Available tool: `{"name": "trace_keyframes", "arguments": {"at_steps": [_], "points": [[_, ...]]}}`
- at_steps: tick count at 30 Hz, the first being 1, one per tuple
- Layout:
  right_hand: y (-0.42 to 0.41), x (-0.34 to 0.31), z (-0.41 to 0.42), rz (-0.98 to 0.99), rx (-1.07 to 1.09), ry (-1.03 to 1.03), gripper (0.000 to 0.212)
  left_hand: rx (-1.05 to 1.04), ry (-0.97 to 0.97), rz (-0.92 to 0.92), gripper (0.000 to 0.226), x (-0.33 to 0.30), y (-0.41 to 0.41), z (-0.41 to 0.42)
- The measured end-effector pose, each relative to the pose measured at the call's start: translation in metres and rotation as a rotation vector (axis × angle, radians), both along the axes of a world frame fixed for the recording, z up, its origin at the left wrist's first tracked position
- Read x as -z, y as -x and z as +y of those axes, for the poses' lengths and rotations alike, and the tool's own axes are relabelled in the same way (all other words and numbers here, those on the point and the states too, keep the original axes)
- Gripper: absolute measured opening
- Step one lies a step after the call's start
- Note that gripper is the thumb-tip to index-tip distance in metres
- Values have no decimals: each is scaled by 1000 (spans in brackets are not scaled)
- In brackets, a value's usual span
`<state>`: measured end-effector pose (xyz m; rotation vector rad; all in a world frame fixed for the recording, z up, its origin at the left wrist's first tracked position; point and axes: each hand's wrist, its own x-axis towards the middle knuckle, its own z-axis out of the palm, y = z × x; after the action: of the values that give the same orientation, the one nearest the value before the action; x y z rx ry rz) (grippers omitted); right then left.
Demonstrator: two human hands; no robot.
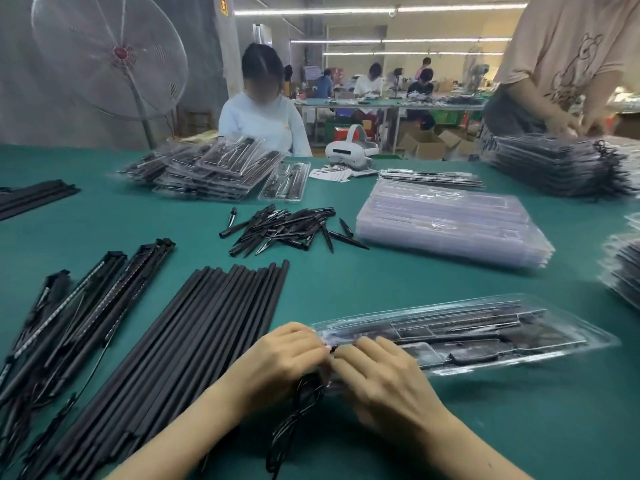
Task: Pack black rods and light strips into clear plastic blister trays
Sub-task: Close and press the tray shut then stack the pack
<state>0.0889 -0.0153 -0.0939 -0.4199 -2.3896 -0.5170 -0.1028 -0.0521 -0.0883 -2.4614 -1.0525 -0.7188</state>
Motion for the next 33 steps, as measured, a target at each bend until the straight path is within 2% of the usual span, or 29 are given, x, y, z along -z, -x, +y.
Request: {"name": "trace_keyframes", "arguments": {"at_steps": [7, 11, 13, 17, 25, 30, 33], "points": [[3, 9, -4, -25, -110, -43, 16, 149, -82, 168, 40, 2, 0, 12], [3, 13, -8, 14, -102, -5, 34, 221, -109, 270, 28, 0, 0, 16], [2, 16, -9, 28, -70, 23, 35, 216, -74, 234, 26, 1, 1, 15], [-5, 24, -11, 134, 24, 145, 8, 129, -4, 108, 27, 0, 2, 11], [-9, 24, -13, 94, 64, 119, 21, 85, -13, -4, 40, -2, 2, 1], [-9, 26, -10, 142, 87, 164, 25, 73, -23, -42, 15, 7, 3, -6], [-9, 25, -11, 218, 54, 187, 29, 46, -27, -65, 15, 9, 0, -7]]}}
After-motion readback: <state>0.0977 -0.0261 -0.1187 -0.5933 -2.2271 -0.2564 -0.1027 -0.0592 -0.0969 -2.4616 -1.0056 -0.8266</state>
